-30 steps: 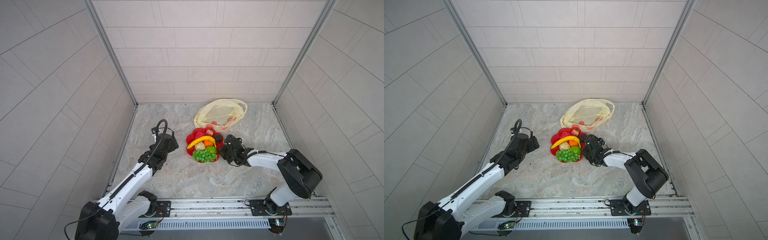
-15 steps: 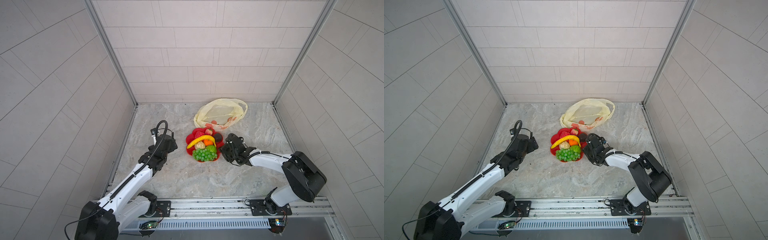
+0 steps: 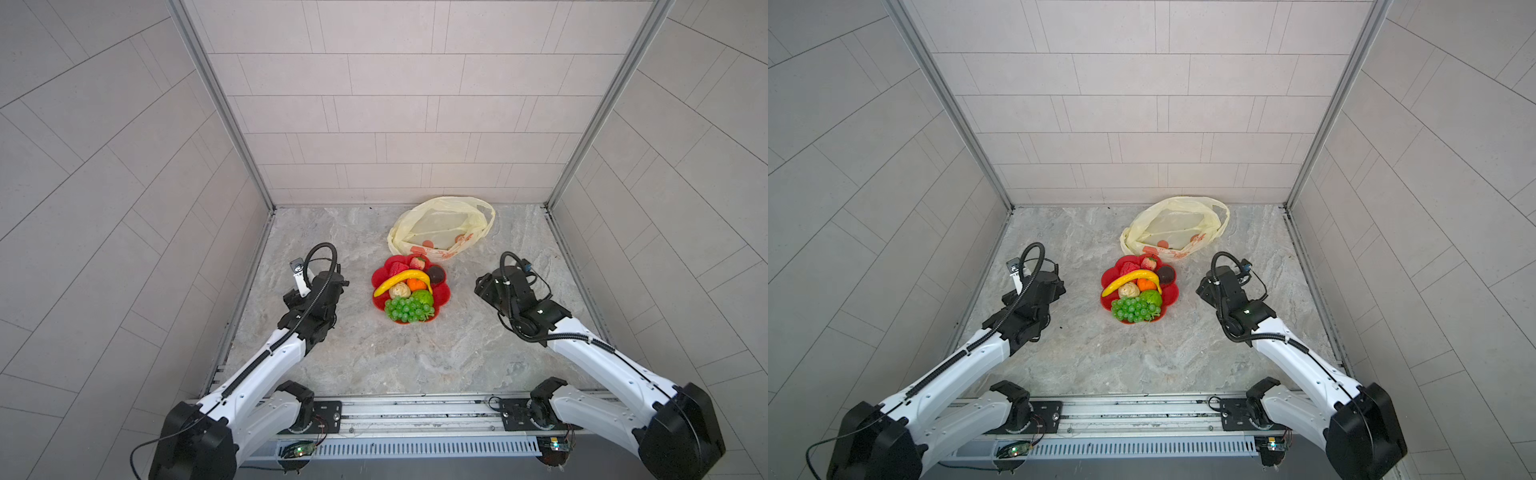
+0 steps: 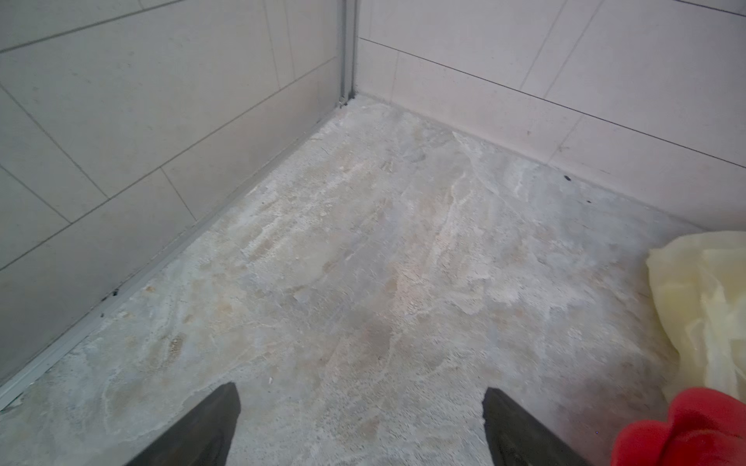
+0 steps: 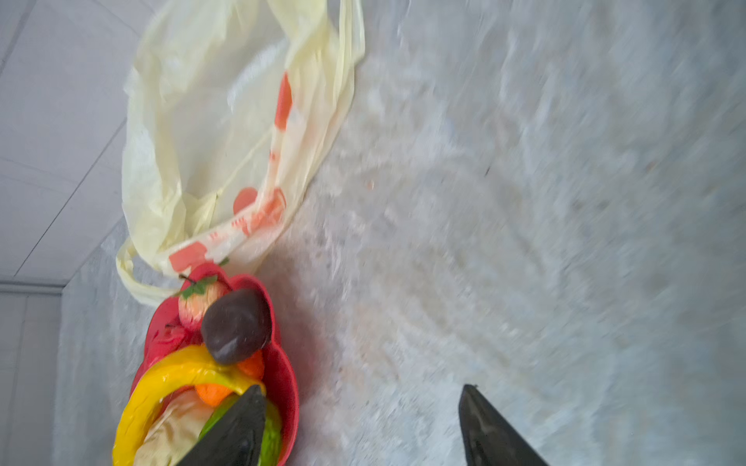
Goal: Take fruits out of the plastic bag
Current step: Reset both arms
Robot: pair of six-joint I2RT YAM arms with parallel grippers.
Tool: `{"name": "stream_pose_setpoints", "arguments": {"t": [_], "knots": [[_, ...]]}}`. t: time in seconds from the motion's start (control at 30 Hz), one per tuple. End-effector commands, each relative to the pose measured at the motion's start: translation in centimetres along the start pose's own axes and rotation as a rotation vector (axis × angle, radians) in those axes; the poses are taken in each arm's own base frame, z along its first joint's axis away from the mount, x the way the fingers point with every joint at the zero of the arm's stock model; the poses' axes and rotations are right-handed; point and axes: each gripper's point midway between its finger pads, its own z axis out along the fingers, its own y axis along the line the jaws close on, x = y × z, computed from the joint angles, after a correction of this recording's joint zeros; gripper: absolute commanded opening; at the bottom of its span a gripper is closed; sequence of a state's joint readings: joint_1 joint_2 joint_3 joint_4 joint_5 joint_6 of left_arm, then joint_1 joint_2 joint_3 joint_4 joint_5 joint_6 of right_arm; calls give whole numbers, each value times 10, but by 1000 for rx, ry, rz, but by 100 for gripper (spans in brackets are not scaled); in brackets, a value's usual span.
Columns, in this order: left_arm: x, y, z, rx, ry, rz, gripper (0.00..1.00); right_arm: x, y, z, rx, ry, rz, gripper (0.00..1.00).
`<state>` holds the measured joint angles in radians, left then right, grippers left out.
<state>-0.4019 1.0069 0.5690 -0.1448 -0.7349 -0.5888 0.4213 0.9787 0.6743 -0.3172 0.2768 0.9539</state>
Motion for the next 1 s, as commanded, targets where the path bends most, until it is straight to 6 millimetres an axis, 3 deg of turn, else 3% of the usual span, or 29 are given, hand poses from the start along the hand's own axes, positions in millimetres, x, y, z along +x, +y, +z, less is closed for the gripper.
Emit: {"name": "stream_pose_setpoints", "arguments": {"t": [0.0,0.03,0.07,0.27,0.43,0.5,0.63,0.73,0.83,0.97], "knots": [[-29,8,5,-124,-159,70,100,-54,-30,-15,194,-260,-291,88],[-31,5,10,-132,-172,110,100,-62,-33,-15,229,-300,-337,98],[-32,5,15,-151,-177,147,100,-70,-36,-14,264,-319,-379,99],[-26,34,51,-204,-156,162,100,-91,-72,10,472,-304,-438,99],[3,33,78,-188,-81,242,100,-96,-88,30,542,-345,-480,99],[6,29,84,-167,-65,256,100,-87,-95,43,544,-329,-510,99],[7,15,91,-38,-91,217,100,-76,-89,65,461,-343,-554,99],[20,12,109,52,-102,150,100,-73,-92,77,418,-367,-547,99],[36,-9,120,152,-33,242,100,-65,-94,86,352,-389,-540,99],[34,-9,120,155,-23,237,100,-51,-84,105,266,-354,-597,99]]}}
